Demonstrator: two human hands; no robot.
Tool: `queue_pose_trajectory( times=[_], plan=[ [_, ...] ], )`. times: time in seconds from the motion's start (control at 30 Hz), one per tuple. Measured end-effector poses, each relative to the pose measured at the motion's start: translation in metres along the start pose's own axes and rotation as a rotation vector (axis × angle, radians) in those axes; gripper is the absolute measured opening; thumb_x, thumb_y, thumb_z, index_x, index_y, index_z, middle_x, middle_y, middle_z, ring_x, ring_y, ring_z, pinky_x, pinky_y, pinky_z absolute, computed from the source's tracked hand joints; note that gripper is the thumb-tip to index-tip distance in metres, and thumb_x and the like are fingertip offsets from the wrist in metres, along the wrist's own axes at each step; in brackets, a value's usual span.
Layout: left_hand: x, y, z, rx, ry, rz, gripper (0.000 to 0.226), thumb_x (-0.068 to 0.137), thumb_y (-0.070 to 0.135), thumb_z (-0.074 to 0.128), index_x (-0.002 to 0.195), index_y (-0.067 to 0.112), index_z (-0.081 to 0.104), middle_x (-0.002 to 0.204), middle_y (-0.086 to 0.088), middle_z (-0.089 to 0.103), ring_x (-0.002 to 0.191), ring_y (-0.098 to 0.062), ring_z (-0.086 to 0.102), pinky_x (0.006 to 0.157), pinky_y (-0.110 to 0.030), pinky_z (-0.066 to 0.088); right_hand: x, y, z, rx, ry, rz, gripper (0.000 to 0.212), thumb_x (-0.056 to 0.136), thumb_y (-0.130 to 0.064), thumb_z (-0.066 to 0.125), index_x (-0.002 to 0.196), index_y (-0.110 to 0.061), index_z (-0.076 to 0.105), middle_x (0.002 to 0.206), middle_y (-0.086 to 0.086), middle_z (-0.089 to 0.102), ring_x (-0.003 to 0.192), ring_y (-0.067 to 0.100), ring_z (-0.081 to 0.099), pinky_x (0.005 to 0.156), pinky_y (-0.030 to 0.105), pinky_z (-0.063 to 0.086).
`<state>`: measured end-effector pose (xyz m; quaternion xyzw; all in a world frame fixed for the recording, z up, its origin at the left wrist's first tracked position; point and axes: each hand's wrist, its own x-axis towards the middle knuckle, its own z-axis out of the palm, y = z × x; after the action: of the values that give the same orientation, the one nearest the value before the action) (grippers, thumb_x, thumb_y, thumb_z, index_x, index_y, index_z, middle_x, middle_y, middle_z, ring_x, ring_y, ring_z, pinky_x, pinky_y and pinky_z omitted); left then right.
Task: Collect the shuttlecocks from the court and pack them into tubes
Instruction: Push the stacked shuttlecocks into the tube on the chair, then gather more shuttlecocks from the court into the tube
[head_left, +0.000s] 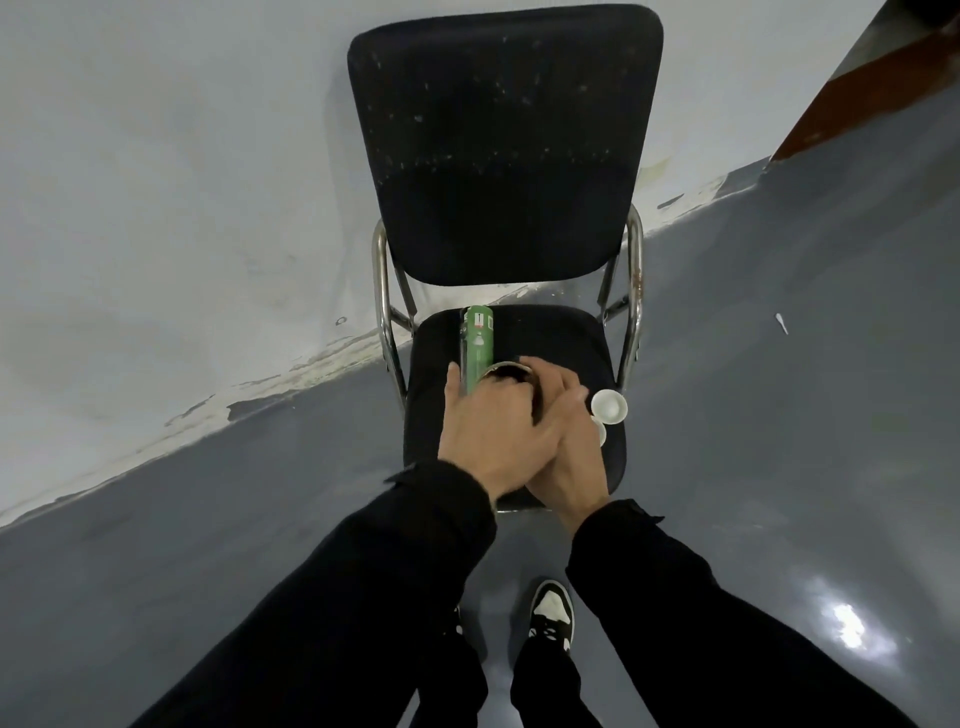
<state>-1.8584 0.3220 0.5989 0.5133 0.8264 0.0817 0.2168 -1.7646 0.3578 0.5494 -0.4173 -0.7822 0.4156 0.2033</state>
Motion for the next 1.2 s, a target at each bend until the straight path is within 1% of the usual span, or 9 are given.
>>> queue_pose_trajectory(
  times=[0.17,0.33,0.6,0.7,0.77,0.83,0.97,1.1,1.2],
  plan=[
    [-0.031,-0.031,0.015,-0.428,0.501,0.046,0.026,0.094,0.023,0.048,0.116,0.018,0.061,0.112,0.005,0.062,0.109,-0.011,0.055,0.111,-0.040,0.041,0.005,-0.006,-0.016,0.002,0.042,0.107,0.073,0.078,-0.048,0.081,0.139,-0.030,0.045,0.137,-0.010,0.048,0.104,-0.009,0.049,0.085,0.007,0.044],
    [-0.036,-0.045,0.031,-0.630,0.292,-0.250,0.060,0.094,0.009,0.058,0.148,0.025,0.038,0.143,0.003,0.042,0.132,-0.012,0.045,0.111,-0.036,0.044,0.000,-0.012,-0.053,0.065,0.237,0.137,0.068,0.076,-0.042,0.083,0.132,-0.029,0.047,0.123,-0.010,0.059,0.110,0.005,0.059,0.093,0.029,0.057],
    [-0.037,0.002,0.027,-0.448,0.001,0.049,0.110,0.080,0.029,0.085,0.163,0.032,0.013,0.170,-0.004,0.015,0.157,-0.020,0.014,0.124,-0.036,0.020,-0.062,-0.062,-0.139,0.190,0.307,0.212,0.066,0.071,-0.038,0.085,0.127,-0.036,0.051,0.116,-0.017,0.065,0.108,0.007,0.066,0.092,0.035,0.058],
    [-0.031,0.036,0.033,-0.507,-0.027,0.221,0.098,0.076,0.052,0.077,0.159,0.027,0.030,0.161,-0.004,0.039,0.151,-0.022,0.033,0.122,-0.044,0.032,-0.100,-0.085,-0.160,0.179,0.333,0.253,0.066,0.073,-0.038,0.085,0.129,-0.038,0.049,0.120,-0.017,0.065,0.111,0.005,0.064,0.095,0.038,0.056],
    [-0.014,0.040,0.068,-0.597,-0.143,0.294,0.098,0.072,0.072,0.066,0.156,0.032,0.035,0.161,0.007,0.041,0.147,-0.030,0.039,0.116,-0.053,0.038,-0.129,-0.104,-0.170,0.252,0.370,0.280,0.062,0.087,-0.016,0.078,0.140,-0.012,0.046,0.135,0.007,0.061,0.124,0.022,0.059,0.109,0.047,0.044],
    [-0.035,0.060,0.065,-0.652,-0.214,0.397,0.090,0.075,0.060,0.073,0.153,0.030,0.041,0.157,0.001,0.047,0.141,-0.036,0.047,0.110,-0.054,0.044,-0.158,-0.115,-0.178,0.294,0.471,0.306,0.064,0.089,-0.013,0.078,0.142,-0.005,0.044,0.137,0.011,0.060,0.126,0.025,0.057,0.110,0.047,0.042],
    [-0.135,0.132,0.001,-0.813,-0.348,0.503,0.066,0.072,0.015,0.080,0.132,0.013,0.053,0.122,-0.007,0.069,0.110,-0.009,0.069,0.094,-0.029,0.056,-0.236,-0.109,-0.185,0.296,0.676,0.390,0.084,0.080,-0.038,0.085,0.149,-0.029,0.039,0.140,-0.014,0.057,0.128,0.002,0.055,0.109,0.034,0.048],
    [-0.197,0.177,0.021,-0.732,-0.585,0.569,0.068,0.070,0.028,0.086,0.129,0.013,0.056,0.116,-0.005,0.075,0.108,-0.019,0.073,0.097,-0.053,0.058,-0.328,-0.106,-0.185,0.537,0.855,0.471,0.073,0.092,-0.041,0.072,0.154,-0.032,0.035,0.147,-0.003,0.054,0.136,0.003,0.050,0.114,0.035,0.042],
    [-0.257,0.205,0.045,-0.616,-0.722,0.675,0.074,0.070,0.040,0.087,0.132,0.014,0.055,0.118,-0.001,0.074,0.110,-0.016,0.072,0.099,-0.050,0.057,-0.412,-0.095,-0.170,0.631,1.062,0.587,0.057,0.099,-0.041,0.062,0.152,-0.031,0.041,0.145,-0.001,0.056,0.132,0.003,0.054,0.113,0.032,0.044]
  ],
)
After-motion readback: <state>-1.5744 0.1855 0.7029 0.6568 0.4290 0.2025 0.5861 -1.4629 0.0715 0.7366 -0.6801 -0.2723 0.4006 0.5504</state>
